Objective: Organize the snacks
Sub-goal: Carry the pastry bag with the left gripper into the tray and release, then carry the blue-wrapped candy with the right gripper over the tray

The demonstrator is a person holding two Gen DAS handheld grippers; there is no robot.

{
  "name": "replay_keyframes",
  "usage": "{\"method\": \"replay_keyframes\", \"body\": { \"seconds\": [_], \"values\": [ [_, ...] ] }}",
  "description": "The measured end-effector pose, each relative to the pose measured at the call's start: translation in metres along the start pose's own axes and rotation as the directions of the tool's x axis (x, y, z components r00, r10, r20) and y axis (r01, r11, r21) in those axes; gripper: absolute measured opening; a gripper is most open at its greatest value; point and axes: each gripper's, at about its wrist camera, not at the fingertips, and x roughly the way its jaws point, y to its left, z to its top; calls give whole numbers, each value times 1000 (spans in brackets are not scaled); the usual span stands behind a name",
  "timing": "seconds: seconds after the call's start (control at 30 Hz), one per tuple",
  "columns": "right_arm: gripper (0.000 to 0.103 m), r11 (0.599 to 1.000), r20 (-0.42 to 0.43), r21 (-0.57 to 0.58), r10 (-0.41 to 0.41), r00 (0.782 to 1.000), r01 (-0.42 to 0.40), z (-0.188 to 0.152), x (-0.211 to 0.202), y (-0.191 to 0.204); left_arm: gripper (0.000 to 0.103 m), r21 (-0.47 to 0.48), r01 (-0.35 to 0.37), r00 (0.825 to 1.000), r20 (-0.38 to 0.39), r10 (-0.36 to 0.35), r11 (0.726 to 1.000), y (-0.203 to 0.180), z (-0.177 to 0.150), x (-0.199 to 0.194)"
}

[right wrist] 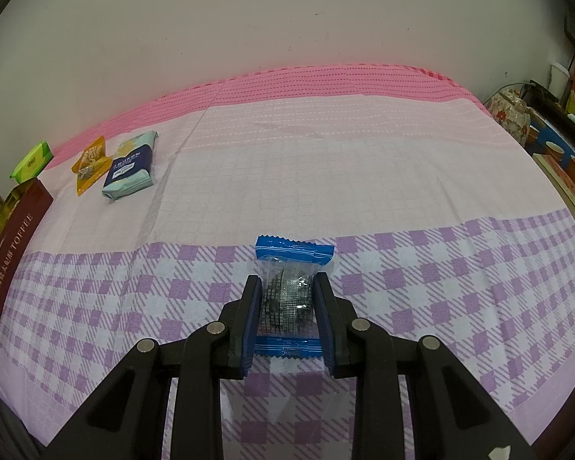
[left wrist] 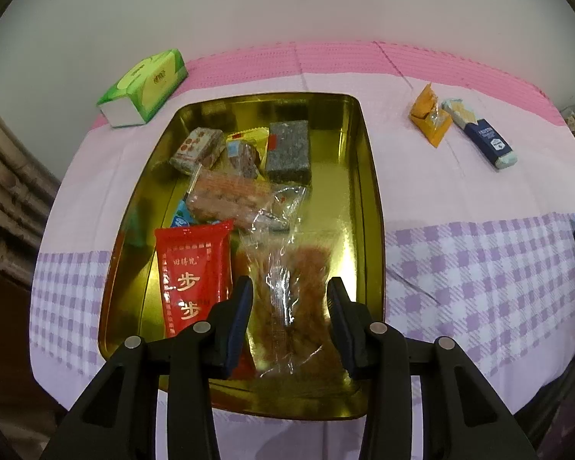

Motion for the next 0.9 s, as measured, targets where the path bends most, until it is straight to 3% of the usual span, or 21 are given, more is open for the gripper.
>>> {"method": "replay_keyframes", "body": {
  "seconds": [0.7,0.9],
  "values": [
    [26,999,-10,-31,-11,1000,11,0,-3,9,42,-23,-33,996,77,35,999,9,3,-19],
    [26,998,2,28,62,998,-62,-5,-16,12,42,-38,-45,996,81,48,998,14,4,-22]
  ]
}}
